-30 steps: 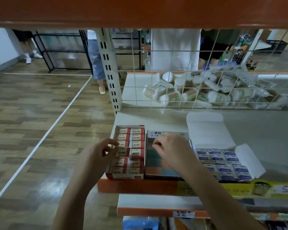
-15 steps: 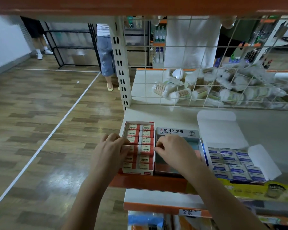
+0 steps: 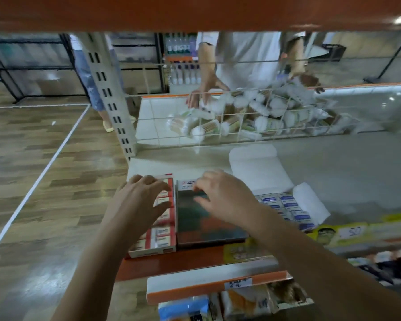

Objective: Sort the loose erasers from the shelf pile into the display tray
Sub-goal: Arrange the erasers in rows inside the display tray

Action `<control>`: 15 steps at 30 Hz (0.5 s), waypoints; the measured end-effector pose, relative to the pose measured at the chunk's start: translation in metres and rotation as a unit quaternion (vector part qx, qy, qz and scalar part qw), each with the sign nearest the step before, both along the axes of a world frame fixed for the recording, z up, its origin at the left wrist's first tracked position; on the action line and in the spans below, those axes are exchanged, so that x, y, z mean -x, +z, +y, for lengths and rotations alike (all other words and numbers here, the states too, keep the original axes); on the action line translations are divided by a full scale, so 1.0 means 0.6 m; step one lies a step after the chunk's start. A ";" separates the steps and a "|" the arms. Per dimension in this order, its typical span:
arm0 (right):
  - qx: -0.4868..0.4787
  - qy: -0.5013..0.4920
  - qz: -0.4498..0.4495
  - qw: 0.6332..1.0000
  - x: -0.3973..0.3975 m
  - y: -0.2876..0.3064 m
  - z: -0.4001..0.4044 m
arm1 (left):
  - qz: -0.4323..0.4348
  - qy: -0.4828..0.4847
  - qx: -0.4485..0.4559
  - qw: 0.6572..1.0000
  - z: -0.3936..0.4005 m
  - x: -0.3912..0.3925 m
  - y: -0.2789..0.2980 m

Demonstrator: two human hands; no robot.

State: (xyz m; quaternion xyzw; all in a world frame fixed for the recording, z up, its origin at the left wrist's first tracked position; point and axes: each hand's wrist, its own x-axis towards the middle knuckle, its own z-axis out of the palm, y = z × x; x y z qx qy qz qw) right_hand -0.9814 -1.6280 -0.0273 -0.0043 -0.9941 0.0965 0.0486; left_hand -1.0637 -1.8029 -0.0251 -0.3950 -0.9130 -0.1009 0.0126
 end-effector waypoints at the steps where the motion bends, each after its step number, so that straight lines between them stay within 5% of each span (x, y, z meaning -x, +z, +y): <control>1: -0.016 -0.004 0.003 1.000 -0.004 0.008 0.021 | 0.014 -0.020 0.000 1.000 0.026 -0.003 0.012; 15: -0.015 -0.276 -0.012 0.961 -0.330 0.040 0.460 | 0.028 -0.248 0.050 0.967 0.581 -0.267 0.074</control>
